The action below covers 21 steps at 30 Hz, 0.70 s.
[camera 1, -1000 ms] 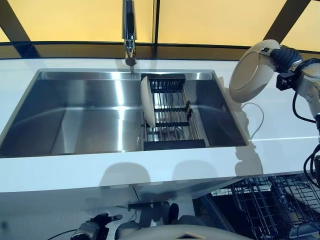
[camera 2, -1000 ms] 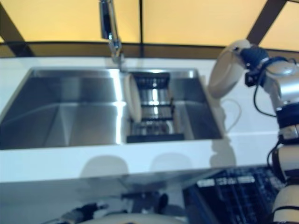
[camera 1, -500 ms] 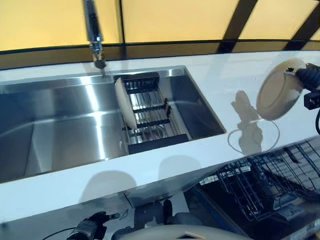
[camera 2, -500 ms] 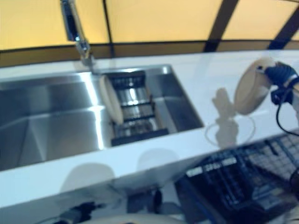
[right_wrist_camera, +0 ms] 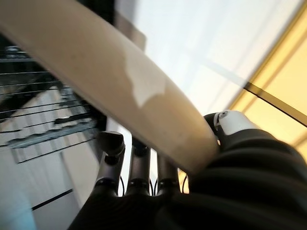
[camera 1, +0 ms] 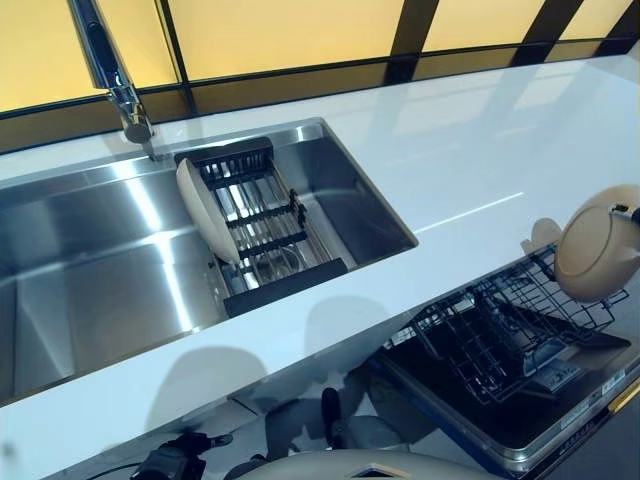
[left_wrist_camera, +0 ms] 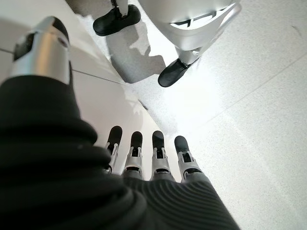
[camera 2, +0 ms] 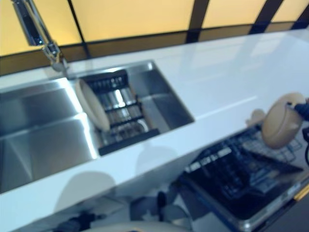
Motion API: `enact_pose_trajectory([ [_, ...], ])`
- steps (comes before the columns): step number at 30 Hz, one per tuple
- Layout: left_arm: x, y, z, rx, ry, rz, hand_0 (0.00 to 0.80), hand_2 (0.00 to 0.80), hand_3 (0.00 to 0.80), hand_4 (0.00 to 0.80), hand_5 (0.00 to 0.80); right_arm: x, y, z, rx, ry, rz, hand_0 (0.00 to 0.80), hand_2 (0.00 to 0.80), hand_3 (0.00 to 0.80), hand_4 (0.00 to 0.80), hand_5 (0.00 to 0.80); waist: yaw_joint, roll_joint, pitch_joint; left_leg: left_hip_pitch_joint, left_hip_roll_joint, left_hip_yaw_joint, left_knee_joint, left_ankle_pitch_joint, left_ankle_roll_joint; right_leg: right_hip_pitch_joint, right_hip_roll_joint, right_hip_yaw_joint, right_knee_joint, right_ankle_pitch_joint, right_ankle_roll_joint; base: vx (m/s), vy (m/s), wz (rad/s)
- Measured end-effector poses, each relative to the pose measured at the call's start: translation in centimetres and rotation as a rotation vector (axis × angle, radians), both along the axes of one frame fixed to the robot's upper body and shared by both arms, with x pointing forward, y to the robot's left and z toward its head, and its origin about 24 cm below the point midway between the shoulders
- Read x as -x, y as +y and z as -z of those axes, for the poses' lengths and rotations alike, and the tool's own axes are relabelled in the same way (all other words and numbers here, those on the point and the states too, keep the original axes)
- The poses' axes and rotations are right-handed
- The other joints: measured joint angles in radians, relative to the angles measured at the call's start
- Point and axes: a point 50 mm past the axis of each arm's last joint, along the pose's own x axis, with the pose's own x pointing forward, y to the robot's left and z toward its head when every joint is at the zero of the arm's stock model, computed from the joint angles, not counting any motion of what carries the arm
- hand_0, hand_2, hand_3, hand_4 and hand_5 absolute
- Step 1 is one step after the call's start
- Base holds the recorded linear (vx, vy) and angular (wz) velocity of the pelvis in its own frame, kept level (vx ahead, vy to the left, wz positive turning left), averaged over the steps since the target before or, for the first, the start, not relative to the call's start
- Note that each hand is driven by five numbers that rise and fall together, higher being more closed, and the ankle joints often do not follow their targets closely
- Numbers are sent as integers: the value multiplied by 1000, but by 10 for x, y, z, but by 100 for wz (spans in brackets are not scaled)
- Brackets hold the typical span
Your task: Take plates into dishwasher
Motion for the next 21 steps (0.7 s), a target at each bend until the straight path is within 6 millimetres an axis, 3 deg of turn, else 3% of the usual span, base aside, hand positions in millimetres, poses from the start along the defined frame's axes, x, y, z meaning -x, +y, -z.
enact_pose_trajectory([
  [5,1,1,0,-1,8,14,0,0,0,0,0,7,0,7,45,40,-33,800,800,800,800,800,-9,1,1,-7,-1,-2,-2,-5,3,-5,5,2,2,11,14,-6,-9,-2],
  [15,4,2,0,-4,20,31,0,0,0,0,0,10,22,21,235,132,-253,800,800,800,800,800,-23,1,2,-15,2,-2,0,-4,-1,-9,5,1,3,11,14,-6,-17,0],
  [21,3,2,0,1,20,32,0,0,0,0,0,8,35,45,245,179,-318,800,800,800,800,800,-23,1,2,-14,-2,-3,0,-7,4,-8,2,1,1,12,15,2,-24,0],
])
